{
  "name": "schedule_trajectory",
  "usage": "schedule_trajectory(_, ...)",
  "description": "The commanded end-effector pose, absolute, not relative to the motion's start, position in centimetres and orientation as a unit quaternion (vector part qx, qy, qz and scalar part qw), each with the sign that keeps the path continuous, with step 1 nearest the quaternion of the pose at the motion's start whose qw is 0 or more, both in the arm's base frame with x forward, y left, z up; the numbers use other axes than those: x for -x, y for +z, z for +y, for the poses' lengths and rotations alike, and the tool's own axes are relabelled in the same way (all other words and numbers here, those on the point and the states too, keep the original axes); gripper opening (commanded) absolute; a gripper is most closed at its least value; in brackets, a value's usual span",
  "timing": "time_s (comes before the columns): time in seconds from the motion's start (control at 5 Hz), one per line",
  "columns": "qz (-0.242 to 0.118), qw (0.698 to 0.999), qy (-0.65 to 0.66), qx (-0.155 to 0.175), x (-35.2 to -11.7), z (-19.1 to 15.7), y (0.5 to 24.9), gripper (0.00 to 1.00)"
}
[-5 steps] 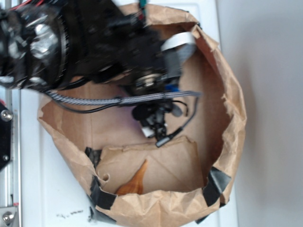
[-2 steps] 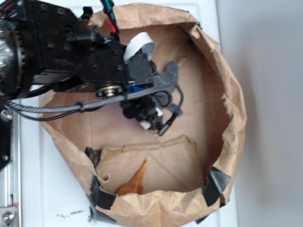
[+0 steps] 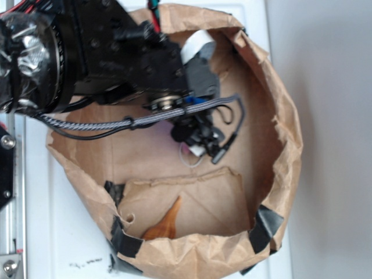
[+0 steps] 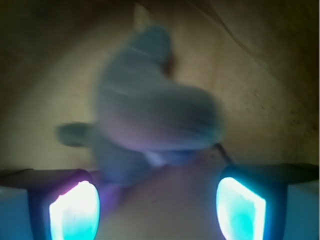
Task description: Grab the gray animal.
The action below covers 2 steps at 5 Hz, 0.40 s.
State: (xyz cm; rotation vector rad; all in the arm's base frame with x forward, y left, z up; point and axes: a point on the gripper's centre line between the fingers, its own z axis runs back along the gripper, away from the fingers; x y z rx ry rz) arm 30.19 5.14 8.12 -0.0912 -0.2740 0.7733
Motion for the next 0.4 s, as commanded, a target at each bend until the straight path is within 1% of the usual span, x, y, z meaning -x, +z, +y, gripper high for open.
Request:
schedule_trajectory(0.0, -0.171, 0.9, 0.393, 0.079, -32.71, 6.04, 11.27, 1.0)
schedule_trajectory(0.2, -0.176, 0.895, 0.401, 0.081, -33.38, 6.01, 11.5, 1.0)
